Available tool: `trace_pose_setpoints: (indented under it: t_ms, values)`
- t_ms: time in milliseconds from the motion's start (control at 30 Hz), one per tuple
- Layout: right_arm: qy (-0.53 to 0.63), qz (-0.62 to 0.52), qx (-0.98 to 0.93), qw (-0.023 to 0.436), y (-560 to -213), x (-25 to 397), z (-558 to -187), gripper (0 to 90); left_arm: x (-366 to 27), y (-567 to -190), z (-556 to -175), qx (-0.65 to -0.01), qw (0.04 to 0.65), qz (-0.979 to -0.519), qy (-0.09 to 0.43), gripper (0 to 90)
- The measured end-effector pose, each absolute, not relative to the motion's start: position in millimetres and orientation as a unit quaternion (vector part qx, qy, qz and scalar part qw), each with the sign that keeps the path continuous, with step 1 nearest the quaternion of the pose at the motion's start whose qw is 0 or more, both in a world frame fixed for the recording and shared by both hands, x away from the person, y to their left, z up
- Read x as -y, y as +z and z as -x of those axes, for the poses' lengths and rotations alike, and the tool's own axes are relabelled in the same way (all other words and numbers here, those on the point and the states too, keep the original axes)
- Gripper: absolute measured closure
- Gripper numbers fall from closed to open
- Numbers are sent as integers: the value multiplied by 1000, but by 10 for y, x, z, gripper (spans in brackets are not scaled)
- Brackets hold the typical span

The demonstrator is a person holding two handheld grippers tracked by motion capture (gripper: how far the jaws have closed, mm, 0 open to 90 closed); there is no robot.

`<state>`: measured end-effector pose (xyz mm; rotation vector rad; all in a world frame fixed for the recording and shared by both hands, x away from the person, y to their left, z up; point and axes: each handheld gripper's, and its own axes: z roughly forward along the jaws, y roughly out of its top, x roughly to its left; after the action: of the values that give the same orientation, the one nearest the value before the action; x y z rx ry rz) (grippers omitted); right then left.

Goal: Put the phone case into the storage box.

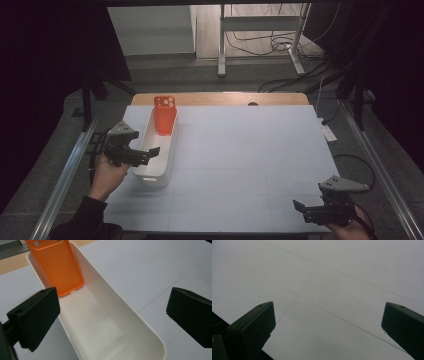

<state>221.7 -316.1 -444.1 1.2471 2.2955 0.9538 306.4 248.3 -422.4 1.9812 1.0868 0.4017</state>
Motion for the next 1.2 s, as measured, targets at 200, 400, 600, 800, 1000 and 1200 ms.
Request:
trace_pose_setpoints:
  t_ms: [200,400,600,800,1000,1200]
  values:
    - [338,-441,-812,180,-4440,3162,-2217,0,-2471,-4228,-3005,-428,413,-788,160,0]
    - [338,-440,-813,179,-4441,3161,-2217,0,-2486,-4243,-2922,-430,415,-786,159,0]
    - [338,-439,-813,179,-4442,3158,-2217,0,-2514,-4260,-2853,-432,417,-784,156,0]
    - [338,-439,-813,180,-4441,3158,-2215,0,-2538,-4276,-2768,-436,418,-782,157,0]
    - [338,-438,-814,180,-4441,3158,-2215,0,-2572,-4297,-2670,-439,422,-778,157,0]
    - [338,-438,-814,180,-4440,3158,-2213,0,-2592,-4300,-2577,-440,425,-775,160,0]
